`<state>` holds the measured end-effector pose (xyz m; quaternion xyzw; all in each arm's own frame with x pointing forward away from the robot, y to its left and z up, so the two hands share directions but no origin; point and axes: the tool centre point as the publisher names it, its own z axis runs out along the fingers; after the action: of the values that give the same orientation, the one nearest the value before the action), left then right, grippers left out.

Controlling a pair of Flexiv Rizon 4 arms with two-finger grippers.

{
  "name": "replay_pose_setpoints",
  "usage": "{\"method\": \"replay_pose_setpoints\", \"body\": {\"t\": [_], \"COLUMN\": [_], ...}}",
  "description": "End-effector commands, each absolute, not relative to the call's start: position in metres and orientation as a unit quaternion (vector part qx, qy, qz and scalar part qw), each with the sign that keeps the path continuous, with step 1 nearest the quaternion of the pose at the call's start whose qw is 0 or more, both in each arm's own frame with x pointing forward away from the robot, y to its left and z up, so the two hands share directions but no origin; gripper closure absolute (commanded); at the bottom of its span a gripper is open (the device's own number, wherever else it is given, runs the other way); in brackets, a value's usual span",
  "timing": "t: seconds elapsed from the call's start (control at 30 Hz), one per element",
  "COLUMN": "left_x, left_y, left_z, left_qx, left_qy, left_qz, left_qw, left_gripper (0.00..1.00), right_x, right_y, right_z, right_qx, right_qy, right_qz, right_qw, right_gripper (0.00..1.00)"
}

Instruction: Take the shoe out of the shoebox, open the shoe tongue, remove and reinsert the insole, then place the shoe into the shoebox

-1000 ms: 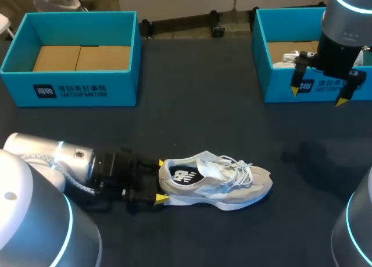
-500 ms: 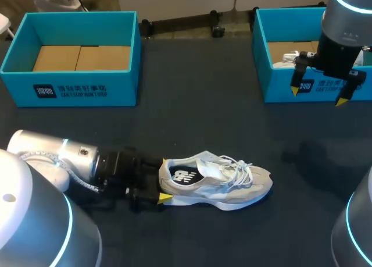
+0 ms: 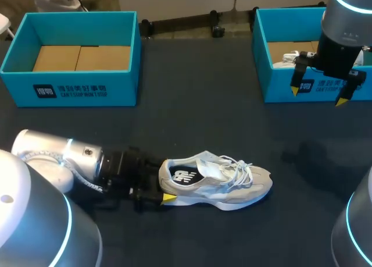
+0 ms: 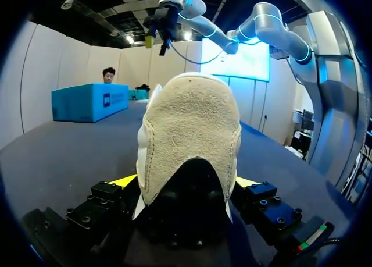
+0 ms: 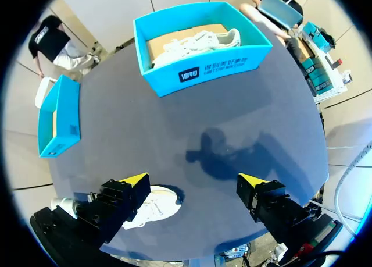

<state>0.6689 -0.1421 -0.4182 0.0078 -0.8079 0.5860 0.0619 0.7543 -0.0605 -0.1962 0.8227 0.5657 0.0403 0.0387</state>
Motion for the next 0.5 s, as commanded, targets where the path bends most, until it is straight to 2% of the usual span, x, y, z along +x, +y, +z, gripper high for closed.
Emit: {"method": "replay_pose_setpoints", "body": {"t": [0.03, 0.5], "left_x": [0.667, 0.670], "left_y": [-0.148, -0.159], "left_z": [-0.419, -0.427], "left_qx": [0.011, 0.021], "left_qy": [-0.808, -0.801], "left_qz": [0.586, 0.595], "left_qw": [0.058, 0.065], "left_gripper": [0.00, 0.00], "right_x": [0.755, 0.755], "right_y": [-0.060, -0.060], "right_z": [-0.197, -0.197], "right_qx": [0.823, 0.823], "right_qy": [0.566, 0.566], "right_qz": [0.041, 0.041], "right_qw": [0.039, 0.039], "right_gripper": [0.00, 0.00]}}
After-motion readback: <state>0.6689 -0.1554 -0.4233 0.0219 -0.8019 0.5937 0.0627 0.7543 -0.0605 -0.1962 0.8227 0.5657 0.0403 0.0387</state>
